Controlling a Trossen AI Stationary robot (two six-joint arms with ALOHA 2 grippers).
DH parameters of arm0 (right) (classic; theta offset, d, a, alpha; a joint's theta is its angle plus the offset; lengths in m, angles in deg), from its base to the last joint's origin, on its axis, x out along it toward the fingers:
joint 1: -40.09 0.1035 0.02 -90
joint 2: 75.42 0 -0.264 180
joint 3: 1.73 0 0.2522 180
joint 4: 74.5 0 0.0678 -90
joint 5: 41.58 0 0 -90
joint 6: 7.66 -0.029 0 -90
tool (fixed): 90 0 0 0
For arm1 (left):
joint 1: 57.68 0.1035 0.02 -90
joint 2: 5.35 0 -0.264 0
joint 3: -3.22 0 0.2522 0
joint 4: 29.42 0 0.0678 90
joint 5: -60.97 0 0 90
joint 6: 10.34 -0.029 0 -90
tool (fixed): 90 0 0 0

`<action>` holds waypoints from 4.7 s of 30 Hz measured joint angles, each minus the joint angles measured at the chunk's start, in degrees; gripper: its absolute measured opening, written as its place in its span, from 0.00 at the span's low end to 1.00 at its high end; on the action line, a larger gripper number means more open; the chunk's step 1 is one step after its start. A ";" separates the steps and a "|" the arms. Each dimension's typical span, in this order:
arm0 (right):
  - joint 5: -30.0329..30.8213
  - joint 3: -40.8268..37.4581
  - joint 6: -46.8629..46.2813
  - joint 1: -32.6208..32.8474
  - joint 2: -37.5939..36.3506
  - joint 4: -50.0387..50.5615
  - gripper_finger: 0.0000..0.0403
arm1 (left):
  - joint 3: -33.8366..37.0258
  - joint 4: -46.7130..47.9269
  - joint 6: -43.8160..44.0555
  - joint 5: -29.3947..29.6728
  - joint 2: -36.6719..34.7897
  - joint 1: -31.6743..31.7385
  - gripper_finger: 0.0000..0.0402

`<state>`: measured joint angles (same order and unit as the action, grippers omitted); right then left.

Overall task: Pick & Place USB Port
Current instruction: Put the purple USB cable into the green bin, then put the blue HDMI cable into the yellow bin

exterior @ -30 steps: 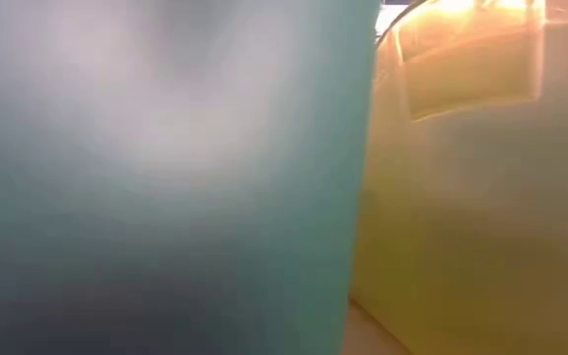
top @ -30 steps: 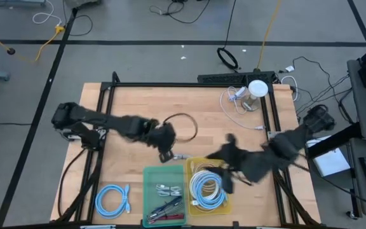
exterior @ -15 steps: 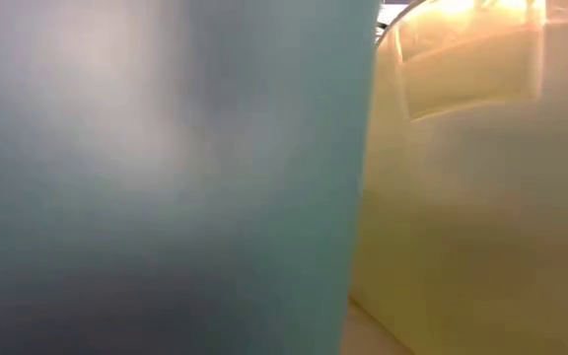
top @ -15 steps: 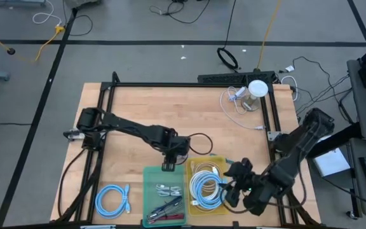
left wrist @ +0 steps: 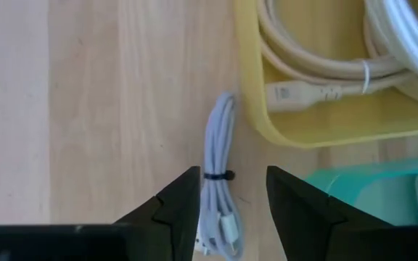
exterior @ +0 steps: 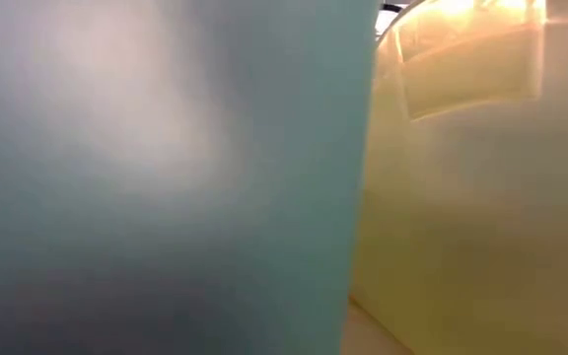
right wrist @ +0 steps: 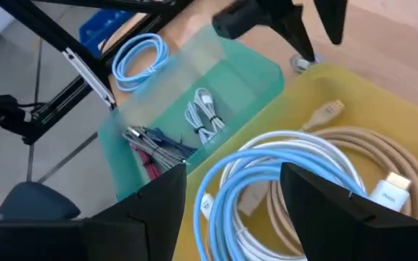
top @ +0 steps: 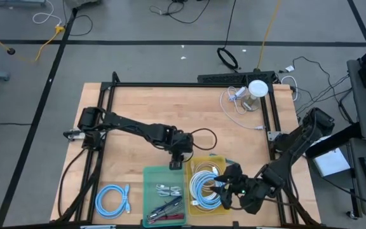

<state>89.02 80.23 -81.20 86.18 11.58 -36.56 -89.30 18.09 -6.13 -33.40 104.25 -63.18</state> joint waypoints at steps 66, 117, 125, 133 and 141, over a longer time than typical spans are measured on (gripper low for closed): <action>2.65 0.04 26.73 -8.50 -7.52 -16.17 0.53 | -0.66 9.60 27.58 10.60 2.62 -19.79 0.14; -23.38 -16.38 -5.24 -6.54 -8.53 26.93 0.53 | -0.31 10.02 36.70 18.50 -16.36 -21.75 0.64; -20.98 -22.01 -1.97 -8.73 -8.57 16.57 0.53 | -0.31 12.82 39.51 20.82 -17.09 -23.07 0.64; -21.17 -24.63 2.40 -11.70 -8.57 14.99 0.53 | -0.31 12.95 41.22 21.59 -17.09 -23.13 0.64; -20.85 -24.79 1.89 -12.28 -11.06 7.56 0.53 | -0.31 18.63 43.63 18.50 -17.09 -22.88 0.64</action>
<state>68.17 55.44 -79.32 73.90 0.53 -29.00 -89.61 36.72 37.50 -14.89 87.16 -86.06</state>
